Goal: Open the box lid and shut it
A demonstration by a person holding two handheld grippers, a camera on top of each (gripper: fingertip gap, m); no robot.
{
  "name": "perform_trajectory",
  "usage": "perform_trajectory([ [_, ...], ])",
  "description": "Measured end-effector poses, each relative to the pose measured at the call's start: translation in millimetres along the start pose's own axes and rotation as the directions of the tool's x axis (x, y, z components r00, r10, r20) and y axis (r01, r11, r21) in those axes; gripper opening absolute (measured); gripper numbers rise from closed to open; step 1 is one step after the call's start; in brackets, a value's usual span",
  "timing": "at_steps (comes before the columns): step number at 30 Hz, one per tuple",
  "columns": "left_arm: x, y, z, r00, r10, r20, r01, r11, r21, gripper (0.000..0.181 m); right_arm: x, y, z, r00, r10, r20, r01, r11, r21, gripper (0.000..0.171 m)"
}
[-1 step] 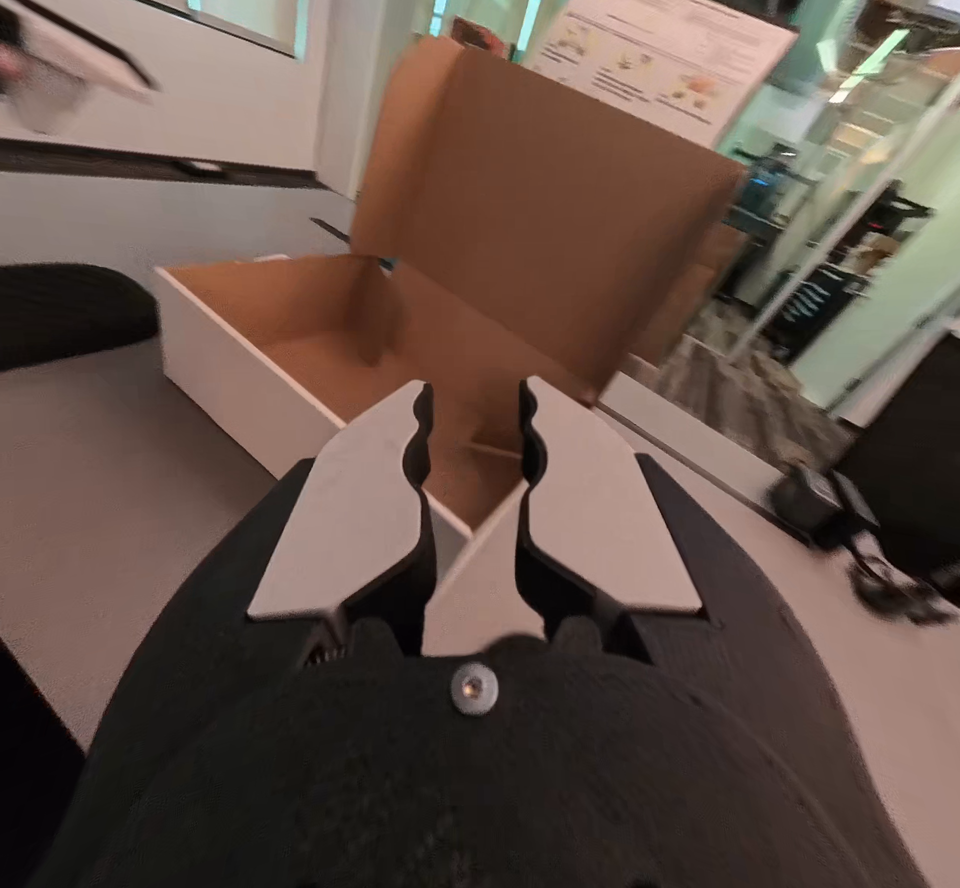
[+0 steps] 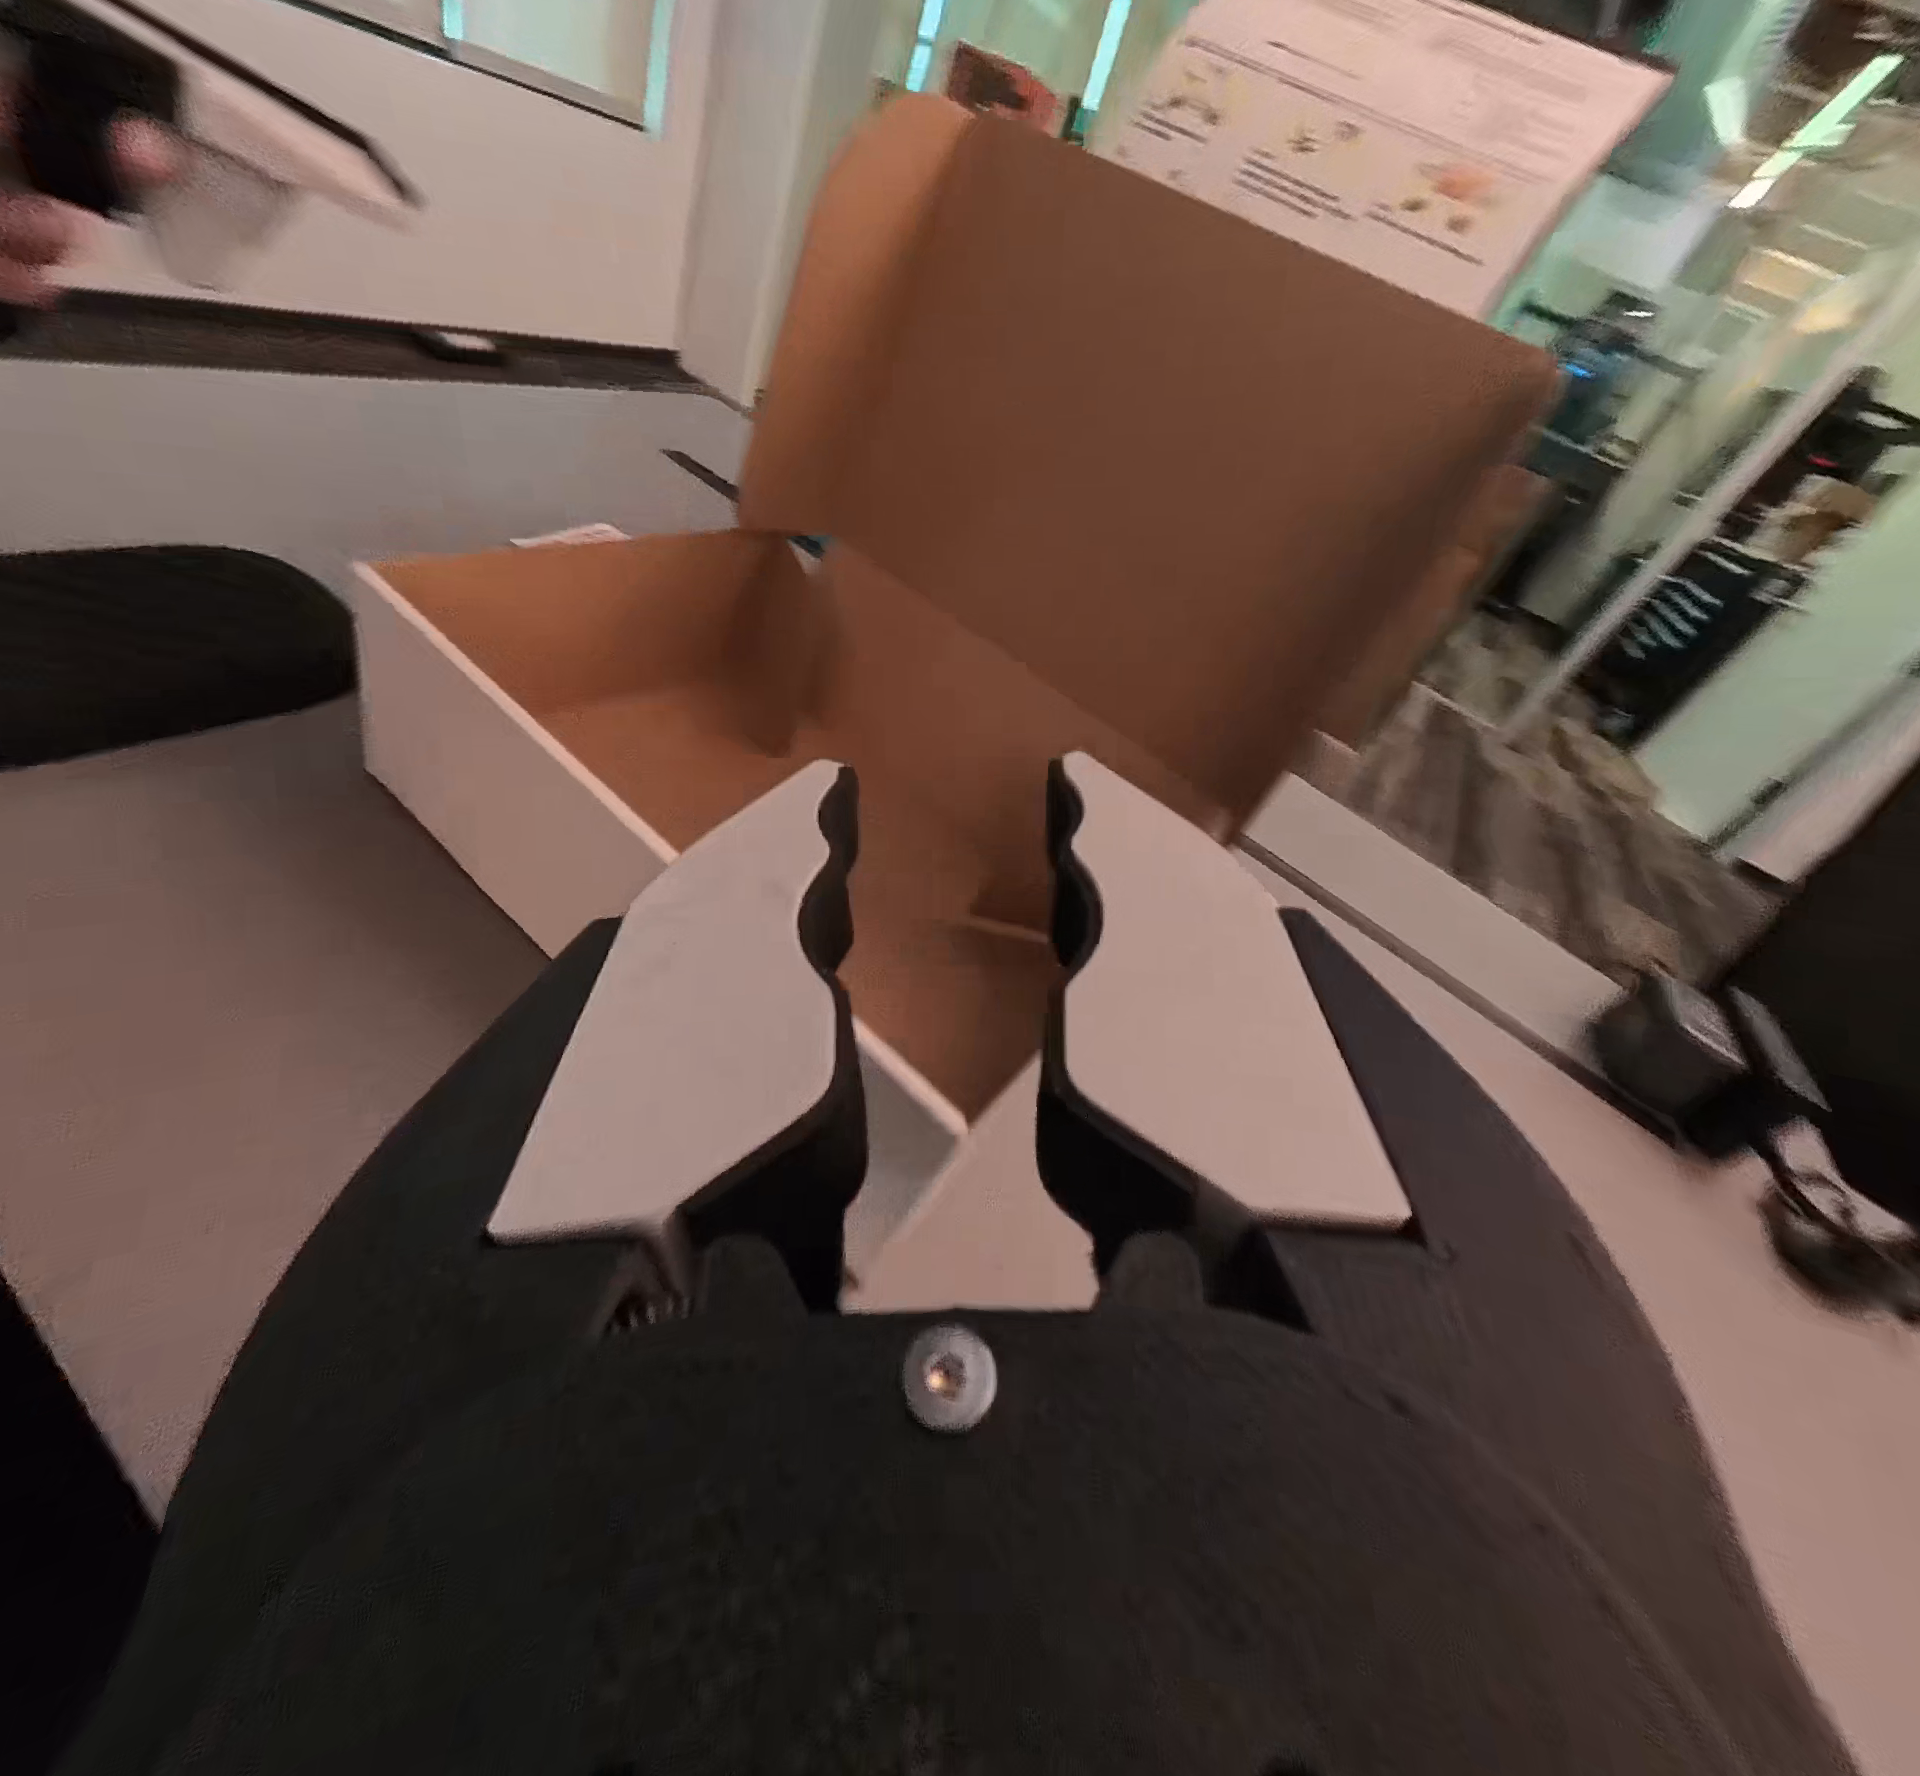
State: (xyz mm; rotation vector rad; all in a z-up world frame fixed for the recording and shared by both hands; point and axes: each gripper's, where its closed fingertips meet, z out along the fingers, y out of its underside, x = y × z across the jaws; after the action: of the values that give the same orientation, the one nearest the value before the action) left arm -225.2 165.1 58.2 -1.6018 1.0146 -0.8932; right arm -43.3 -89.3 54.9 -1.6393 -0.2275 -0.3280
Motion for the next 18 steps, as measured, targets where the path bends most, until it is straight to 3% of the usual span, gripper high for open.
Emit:
perform_trajectory([
  [6, -26, -40, 72, 0.998, -0.056, 0.036, 0.058, 0.997, -0.052, 0.064, -1, -20, 62, 0.994, 0.014, 0.107, -0.013, 1.000, -0.014, 0.043],
  [9, -33, -58, 98, 0.997, -0.055, 0.060, 0.059, 0.996, -0.062, 0.069, -15, -23, 96, 0.968, 0.080, 0.238, -0.074, 0.997, -0.035, 0.044],
  [14, -31, -77, 132, 0.995, -0.024, 0.093, 0.034, 0.993, -0.111, 0.078, -49, -22, 178, 0.890, 0.146, 0.431, -0.109, 0.988, -0.110, 0.044],
  [18, -22, -82, 150, 0.996, -0.015, 0.090, 0.029, 0.988, -0.152, 0.084, -60, 5, 251, 0.889, 0.127, 0.440, -0.039, 0.978, -0.204, 0.044],
])
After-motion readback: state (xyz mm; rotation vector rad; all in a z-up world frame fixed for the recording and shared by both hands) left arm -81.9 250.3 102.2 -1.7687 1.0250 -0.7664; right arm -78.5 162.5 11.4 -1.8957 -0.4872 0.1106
